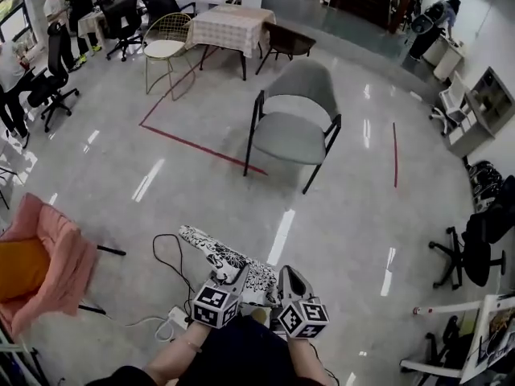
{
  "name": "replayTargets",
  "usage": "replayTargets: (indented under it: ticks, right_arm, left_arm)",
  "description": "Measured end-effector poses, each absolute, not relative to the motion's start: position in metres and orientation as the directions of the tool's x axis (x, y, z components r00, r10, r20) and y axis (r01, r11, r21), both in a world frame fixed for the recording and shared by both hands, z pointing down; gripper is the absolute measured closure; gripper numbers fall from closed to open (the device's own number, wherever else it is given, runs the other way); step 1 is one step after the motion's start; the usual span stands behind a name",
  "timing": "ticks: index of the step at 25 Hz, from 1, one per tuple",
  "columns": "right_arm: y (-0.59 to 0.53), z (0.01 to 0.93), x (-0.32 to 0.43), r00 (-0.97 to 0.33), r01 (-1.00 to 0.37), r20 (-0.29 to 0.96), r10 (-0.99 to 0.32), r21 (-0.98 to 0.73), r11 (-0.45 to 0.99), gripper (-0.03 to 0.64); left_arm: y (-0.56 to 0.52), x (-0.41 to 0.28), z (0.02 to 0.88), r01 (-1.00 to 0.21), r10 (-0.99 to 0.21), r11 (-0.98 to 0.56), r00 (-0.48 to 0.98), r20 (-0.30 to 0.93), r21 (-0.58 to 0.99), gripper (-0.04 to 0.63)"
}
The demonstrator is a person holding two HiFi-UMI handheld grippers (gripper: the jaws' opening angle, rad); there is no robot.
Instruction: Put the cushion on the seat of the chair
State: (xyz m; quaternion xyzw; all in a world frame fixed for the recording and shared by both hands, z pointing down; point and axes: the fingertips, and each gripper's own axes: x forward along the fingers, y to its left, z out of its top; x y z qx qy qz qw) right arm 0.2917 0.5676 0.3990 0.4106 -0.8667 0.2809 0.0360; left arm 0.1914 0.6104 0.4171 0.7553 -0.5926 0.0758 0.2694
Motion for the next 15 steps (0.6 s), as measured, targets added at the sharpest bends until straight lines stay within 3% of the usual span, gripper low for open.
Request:
replayTargets:
  ticks: [15]
  right_arm:
    - [0.575,0.387,0.332,-0.636,-0.746,0.268,-0.724,-0.454,0.487,0.595]
  left_arm:
    - [0.602,0.218,0.399,-0.936,-0.873,-0.133,0.267,0.409,0.327,0.572]
